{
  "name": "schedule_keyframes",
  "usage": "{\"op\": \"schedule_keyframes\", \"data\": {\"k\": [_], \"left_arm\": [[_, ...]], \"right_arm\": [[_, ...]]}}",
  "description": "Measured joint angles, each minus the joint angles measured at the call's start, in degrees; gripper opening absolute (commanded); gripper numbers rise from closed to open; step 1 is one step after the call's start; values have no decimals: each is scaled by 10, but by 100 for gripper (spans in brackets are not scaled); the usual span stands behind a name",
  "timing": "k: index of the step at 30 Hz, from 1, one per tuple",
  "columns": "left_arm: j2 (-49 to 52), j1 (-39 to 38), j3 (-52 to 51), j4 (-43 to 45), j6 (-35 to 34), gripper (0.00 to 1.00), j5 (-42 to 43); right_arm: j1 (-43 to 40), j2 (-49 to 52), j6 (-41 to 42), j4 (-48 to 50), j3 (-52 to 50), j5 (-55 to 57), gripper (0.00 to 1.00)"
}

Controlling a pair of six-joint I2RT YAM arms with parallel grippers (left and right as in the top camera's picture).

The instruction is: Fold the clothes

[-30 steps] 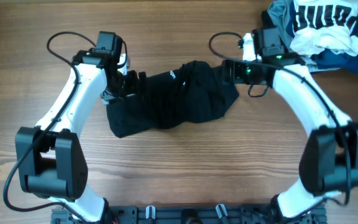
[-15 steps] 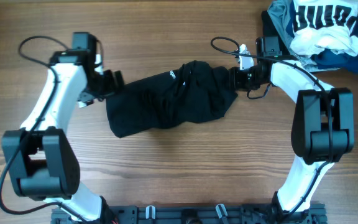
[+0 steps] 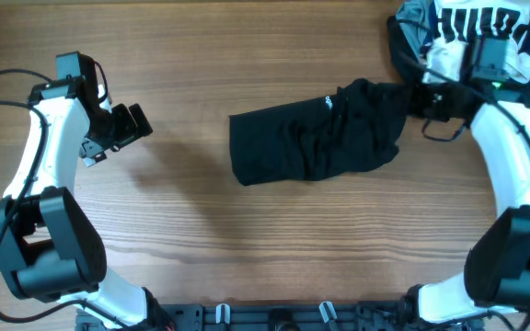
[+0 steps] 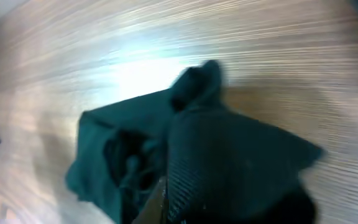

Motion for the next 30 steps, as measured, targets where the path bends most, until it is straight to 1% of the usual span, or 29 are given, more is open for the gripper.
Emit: {"op": "schedule_keyframes", "data": {"k": [2, 4, 6, 9, 13, 15, 16, 17, 18, 19, 20, 22, 24, 27, 30], "left_arm": [[0, 0, 0, 4, 0, 100, 0], [0, 0, 0, 6, 2, 100, -1], [0, 0, 0, 8, 4, 100, -2], [0, 0, 0, 17, 4, 100, -2], [0, 0, 0, 22, 4, 100, -2], [0, 0, 0, 24, 4, 100, -2], [0, 0, 0, 23, 4, 100, -2], [0, 0, 0, 23, 4, 100, -2], [0, 0, 0, 23, 4, 100, -2], [0, 0, 0, 23, 4, 100, -2], [0, 0, 0, 24, 4, 100, -2], [0, 0, 0, 28, 4, 100, -2], [0, 0, 0, 34, 5, 100, -2], [0, 0, 0, 37, 4, 100, -2], [0, 0, 0, 39, 4, 100, -2]], "right_arm": [[41, -4, 3, 0, 0, 3, 4], [105, -4, 15, 14, 0, 6, 4], [178, -4, 36, 50, 0, 9, 4], [282, -4, 87, 112, 0, 41, 4], [385, 1, 134, 164, 0, 91, 4], [415, 20, 145, 176, 0, 104, 4], [427, 38, 152, 179, 0, 108, 10], [437, 62, 159, 182, 0, 112, 41], [442, 77, 165, 184, 0, 112, 64], [446, 92, 170, 187, 0, 111, 78], [448, 99, 172, 190, 0, 110, 84], [450, 101, 171, 200, 0, 99, 95], [450, 101, 165, 199, 2, 82, 99], [450, 94, 140, 144, 28, 75, 99], [447, 53, 121, 22, 98, 123, 99]]}}
